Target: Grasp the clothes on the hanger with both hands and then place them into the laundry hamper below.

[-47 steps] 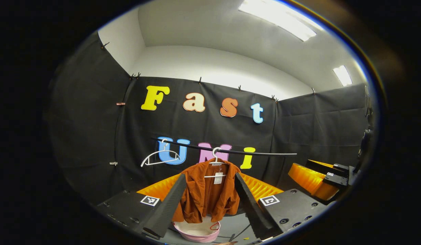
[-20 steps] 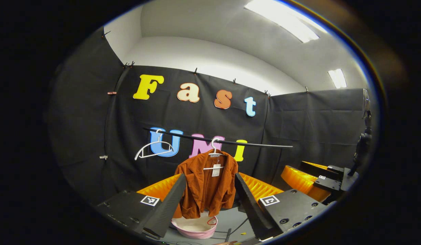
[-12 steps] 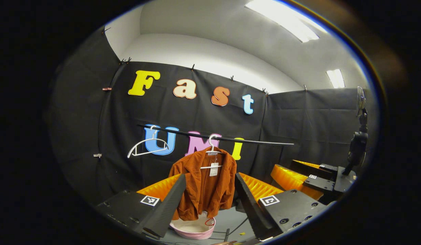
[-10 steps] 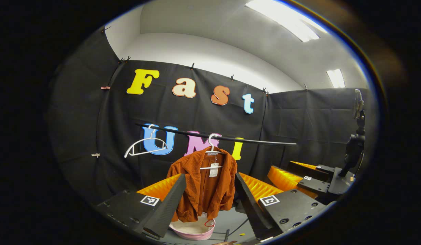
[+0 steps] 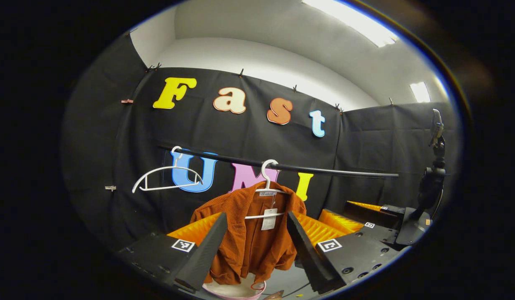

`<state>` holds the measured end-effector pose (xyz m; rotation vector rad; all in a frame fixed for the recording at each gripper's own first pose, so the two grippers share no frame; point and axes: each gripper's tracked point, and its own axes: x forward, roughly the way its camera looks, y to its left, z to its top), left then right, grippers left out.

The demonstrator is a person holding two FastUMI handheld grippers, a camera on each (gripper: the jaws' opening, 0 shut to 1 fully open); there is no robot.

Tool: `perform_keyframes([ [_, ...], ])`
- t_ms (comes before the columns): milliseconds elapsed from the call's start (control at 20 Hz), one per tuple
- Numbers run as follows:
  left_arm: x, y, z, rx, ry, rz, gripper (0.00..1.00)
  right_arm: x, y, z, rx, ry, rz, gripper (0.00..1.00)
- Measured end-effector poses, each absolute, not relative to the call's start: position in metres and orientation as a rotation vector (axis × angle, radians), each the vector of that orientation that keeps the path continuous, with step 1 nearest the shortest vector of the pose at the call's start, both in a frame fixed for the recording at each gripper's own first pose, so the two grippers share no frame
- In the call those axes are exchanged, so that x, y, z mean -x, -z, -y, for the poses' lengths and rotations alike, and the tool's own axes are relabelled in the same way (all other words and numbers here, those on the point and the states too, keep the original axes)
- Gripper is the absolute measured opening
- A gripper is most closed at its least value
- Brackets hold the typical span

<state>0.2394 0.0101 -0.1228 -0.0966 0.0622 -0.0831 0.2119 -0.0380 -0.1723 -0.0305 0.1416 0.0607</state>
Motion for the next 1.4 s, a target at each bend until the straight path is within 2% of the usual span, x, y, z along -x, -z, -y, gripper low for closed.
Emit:
perform_keyframes([
  [200,-0.269,0.149,-0.011,0.1,0.054,-0.032,0.91,-0.232,0.216,0.052,0.019,-0.071,-0.154,0.97],
  [250,-0.274,0.155,-0.016,0.094,0.03,-0.026,0.91,-0.236,0.227,0.054,0.021,-0.075,-0.158,1.0],
  [350,-0.287,0.173,-0.024,0.091,-0.006,-0.021,0.91,-0.246,0.241,0.059,0.035,-0.075,-0.151,0.97],
  [500,-0.307,0.205,-0.029,0.113,-0.017,-0.049,0.91,-0.26,0.262,0.066,0.049,-0.077,-0.153,0.97],
  [750,-0.337,0.246,-0.047,0.072,-0.114,-0.086,0.92,-0.283,0.303,0.089,0.05,-0.04,-0.212,0.98],
  [1100,-0.361,0.28,-0.065,0.121,-0.185,-0.112,0.92,-0.303,0.344,0.101,0.036,-0.048,-0.29,0.98],
  [1150,-0.363,0.282,-0.067,0.133,-0.195,-0.115,0.89,-0.306,0.348,0.102,0.034,-0.051,-0.297,0.98],
  [1200,-0.365,0.283,-0.066,0.146,-0.199,-0.11,0.94,-0.309,0.35,0.102,0.032,-0.053,-0.297,0.98],
  [1400,-0.38,0.29,-0.058,0.147,-0.198,-0.103,0.95,-0.32,0.362,0.1,0.015,-0.063,-0.313,0.98],
])
